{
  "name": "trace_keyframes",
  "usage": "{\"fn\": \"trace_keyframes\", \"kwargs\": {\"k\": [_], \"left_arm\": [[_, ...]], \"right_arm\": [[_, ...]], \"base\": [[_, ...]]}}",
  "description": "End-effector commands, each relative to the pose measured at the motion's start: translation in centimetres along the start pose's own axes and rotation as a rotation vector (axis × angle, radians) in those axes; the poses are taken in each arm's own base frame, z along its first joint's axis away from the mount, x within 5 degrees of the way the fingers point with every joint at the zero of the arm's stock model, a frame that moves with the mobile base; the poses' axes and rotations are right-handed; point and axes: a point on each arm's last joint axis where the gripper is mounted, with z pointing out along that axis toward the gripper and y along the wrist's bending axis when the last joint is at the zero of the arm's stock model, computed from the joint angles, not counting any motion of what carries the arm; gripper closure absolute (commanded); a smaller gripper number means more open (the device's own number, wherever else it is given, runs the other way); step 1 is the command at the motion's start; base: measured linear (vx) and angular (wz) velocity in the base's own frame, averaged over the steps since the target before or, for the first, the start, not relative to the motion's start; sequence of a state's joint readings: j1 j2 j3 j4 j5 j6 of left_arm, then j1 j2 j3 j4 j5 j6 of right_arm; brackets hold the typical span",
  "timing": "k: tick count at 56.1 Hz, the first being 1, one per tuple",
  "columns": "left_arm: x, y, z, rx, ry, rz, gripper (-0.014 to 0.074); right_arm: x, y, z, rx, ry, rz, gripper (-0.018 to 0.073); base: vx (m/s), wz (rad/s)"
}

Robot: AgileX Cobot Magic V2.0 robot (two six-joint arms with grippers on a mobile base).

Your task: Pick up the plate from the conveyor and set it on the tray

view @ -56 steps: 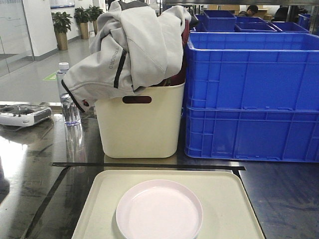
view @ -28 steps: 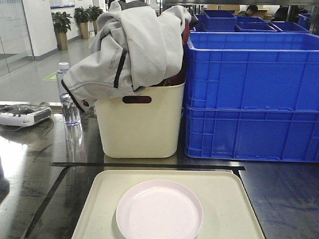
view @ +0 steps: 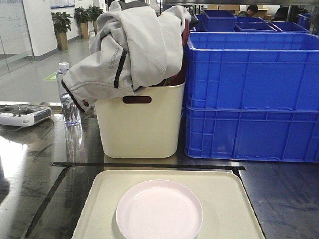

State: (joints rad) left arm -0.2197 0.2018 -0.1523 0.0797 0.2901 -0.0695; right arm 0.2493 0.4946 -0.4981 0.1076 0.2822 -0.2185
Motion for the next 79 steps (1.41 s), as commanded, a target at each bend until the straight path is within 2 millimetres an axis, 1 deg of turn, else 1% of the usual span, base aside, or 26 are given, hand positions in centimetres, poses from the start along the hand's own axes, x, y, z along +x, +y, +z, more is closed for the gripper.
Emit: {"fn": "trace_keyframes", "kwargs": {"k": [1, 4, 8, 9, 11, 16, 61, 65, 70, 72, 73, 77, 79], "left_arm": [[0.7, 0.2, -0.3, -0.040, -0.139, -0.078, 0.0594], [2.5, 0.4, -0.3, -0.068, -0.158, -0.089, 0.0594], [4.0, 0.4, -0.2, -0.086, -0.203, -0.080, 0.0594], [4.1, 0.4, -0.3, -0.089, -0.218, -0.080, 0.0594], [4.3, 0.5, -0.2, -0.096, -0.189, -0.064, 0.0594], [4.1, 0.5, -0.3, -0.102, -0.201, -0.023, 0.0594], [4.0, 0.5, -0.3, -0.100, -0.214, -0.029, 0.0594], [4.0, 0.5, -0.3, -0.100, -0.214, -0.029, 0.0594], [4.0, 0.5, -0.3, -0.100, -0.214, -0.029, 0.0594], [4.0, 0.5, -0.3, -0.100, -0.214, -0.029, 0.0594], [4.0, 0.5, -0.3, -0.100, -0.214, -0.029, 0.0594], [4.0, 0.5, -0.3, -0.100, -0.214, -0.029, 0.0594], [4.0, 0.5, -0.3, -0.100, -0.214, -0.029, 0.0594]], "right_arm": [[-1.6, -0.3, -0.3, 0.027, -0.107, -0.013, 0.0568], [-1.6, -0.3, -0.3, 0.027, -0.107, -0.013, 0.0568], [-1.6, -0.3, -0.3, 0.027, -0.107, -0.013, 0.0568], [-1.6, -0.3, -0.3, 0.027, -0.107, -0.013, 0.0568], [-1.6, -0.3, -0.3, 0.026, -0.105, -0.013, 0.0568], [-1.6, -0.3, -0.3, 0.026, -0.103, -0.013, 0.0568], [-1.4, -0.3, -0.2, 0.030, -0.096, -0.027, 0.0568], [-0.4, -0.5, -0.4, 0.061, -0.091, -0.049, 0.0568], [2.2, -0.9, -1.1, 0.138, -0.110, 0.046, 0.0568], [3.8, -1.0, -1.3, 0.179, -0.113, 0.064, 0.0568], [4.3, -1.0, -1.6, 0.193, -0.126, 0.073, 0.0568], [7.6, -0.9, -1.9, 0.255, -0.132, 0.048, 0.0568], [8.9, -0.8, -2.1, 0.268, -0.139, 0.041, 0.0568]], "base": [[0.00, 0.00], [0.00, 0.00], [0.00, 0.00], [0.00, 0.00], [0.00, 0.00], [0.00, 0.00], [0.00, 0.00], [0.00, 0.00], [0.00, 0.00], [0.00, 0.00], [0.00, 0.00], [0.00, 0.00], [0.00, 0.00]]}}
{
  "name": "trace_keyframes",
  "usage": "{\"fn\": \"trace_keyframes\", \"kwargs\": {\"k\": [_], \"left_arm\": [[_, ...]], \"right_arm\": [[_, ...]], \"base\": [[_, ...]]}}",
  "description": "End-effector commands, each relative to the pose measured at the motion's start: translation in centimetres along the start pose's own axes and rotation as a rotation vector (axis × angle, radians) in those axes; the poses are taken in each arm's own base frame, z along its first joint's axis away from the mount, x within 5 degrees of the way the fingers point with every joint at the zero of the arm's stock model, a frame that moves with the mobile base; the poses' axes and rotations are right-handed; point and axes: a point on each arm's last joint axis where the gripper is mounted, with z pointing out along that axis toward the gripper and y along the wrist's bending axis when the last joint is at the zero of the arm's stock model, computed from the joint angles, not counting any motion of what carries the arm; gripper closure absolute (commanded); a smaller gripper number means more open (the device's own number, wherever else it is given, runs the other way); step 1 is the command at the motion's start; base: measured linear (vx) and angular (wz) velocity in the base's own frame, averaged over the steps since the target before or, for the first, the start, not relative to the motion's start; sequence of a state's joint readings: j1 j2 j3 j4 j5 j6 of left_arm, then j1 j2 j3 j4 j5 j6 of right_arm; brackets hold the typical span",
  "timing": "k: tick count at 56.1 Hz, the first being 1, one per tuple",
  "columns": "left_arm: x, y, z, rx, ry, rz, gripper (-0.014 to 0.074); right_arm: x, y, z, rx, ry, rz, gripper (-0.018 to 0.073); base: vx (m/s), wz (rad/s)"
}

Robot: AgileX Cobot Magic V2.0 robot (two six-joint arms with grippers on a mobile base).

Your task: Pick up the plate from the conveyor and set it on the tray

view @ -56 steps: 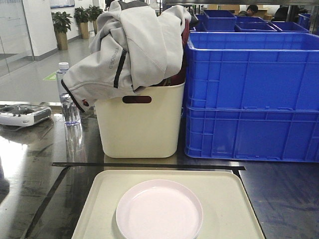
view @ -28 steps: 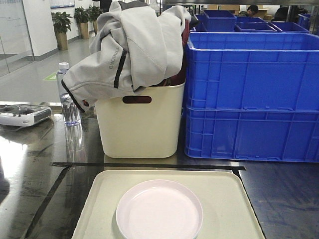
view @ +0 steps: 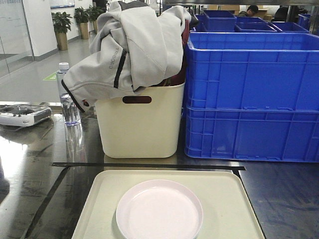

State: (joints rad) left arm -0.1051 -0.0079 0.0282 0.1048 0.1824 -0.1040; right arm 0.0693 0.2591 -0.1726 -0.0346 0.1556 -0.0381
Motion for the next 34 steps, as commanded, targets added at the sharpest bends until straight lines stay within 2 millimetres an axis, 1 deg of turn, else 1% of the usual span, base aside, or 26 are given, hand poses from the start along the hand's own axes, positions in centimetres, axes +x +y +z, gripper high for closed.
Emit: {"fn": "trace_keyframes", "kwargs": {"k": [1, 7, 9, 10, 12, 21, 34], "left_arm": [[-0.1, -0.1, 0.0, 0.010, -0.078, -0.003, 0.0594], [-0.1, -0.1, 0.0, 0.010, -0.078, -0.003, 0.0594], [-0.1, -0.1, 0.0, 0.010, -0.078, -0.003, 0.0594], [-0.1, -0.1, 0.0, 0.010, -0.078, -0.003, 0.0594], [-0.1, -0.1, 0.0, 0.010, -0.078, -0.003, 0.0594], [-0.1, -0.1, 0.0, 0.010, -0.079, -0.002, 0.0594], [-0.1, -0.1, 0.0, 0.010, -0.079, -0.002, 0.0594]], "right_arm": [[1.3, -0.2, -0.5, 0.051, -0.132, -0.020, 0.0568], [4.4, 0.1, -0.8, 0.054, -0.153, -0.017, 0.0568], [4.9, 0.1, -1.1, 0.056, -0.157, -0.017, 0.0568], [5.1, 0.1, -1.1, 0.057, -0.132, -0.016, 0.0568], [5.2, 0.1, -1.4, 0.060, -0.127, -0.016, 0.0568], [5.7, 0.1, -1.2, 0.053, -0.079, -0.015, 0.0568], [5.6, 0.1, -1.3, 0.054, -0.086, -0.015, 0.0568]], "base": [[0.00, 0.00], [0.00, 0.00], [0.00, 0.00], [0.00, 0.00], [0.00, 0.00], [0.00, 0.00], [0.00, 0.00]]}}
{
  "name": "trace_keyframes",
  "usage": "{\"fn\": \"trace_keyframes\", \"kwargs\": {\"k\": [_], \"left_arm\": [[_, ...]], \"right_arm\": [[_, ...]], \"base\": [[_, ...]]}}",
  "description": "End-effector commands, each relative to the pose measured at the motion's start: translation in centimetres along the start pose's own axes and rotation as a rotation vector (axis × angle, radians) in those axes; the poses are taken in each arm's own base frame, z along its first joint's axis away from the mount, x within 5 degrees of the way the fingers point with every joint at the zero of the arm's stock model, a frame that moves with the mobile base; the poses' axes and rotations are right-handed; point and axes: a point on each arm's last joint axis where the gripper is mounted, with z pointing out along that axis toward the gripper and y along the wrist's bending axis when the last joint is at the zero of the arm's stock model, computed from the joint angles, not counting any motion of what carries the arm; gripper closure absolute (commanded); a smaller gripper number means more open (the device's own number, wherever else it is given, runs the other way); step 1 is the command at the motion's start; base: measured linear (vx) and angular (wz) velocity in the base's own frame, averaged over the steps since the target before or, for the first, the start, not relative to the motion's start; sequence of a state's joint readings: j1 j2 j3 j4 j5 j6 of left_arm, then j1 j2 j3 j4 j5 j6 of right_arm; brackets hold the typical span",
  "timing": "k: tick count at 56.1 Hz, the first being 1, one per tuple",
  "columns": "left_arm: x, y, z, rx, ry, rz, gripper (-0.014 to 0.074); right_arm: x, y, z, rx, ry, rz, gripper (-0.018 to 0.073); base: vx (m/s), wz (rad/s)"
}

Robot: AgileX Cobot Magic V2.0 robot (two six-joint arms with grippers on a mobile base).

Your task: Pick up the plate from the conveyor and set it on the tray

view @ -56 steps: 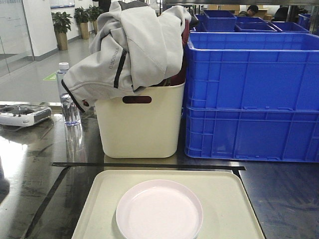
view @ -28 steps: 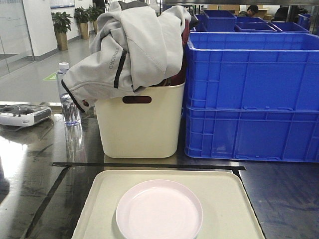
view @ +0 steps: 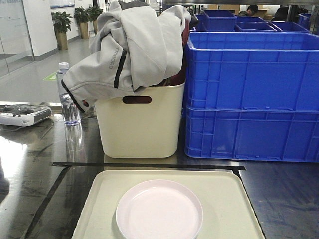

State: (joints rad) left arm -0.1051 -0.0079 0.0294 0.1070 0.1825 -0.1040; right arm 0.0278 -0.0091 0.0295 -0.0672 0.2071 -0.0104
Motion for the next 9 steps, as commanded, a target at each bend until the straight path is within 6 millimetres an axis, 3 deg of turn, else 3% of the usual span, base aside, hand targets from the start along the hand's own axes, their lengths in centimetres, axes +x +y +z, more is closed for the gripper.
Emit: {"fn": "trace_keyframes", "kwargs": {"k": [1, 9], "left_arm": [[-0.11, -0.09, 0.00, 0.011, -0.080, -0.004, 0.0594], [-0.11, -0.09, 0.00, 0.011, -0.080, -0.004, 0.0594]], "right_arm": [[-0.24, 0.01, -0.01, 0.003, -0.075, -0.016, 0.0568], [-0.24, 0.01, 0.00, 0.003, -0.074, -0.016, 0.0568]], "base": [[0.00, 0.00], [0.00, 0.00]]}}
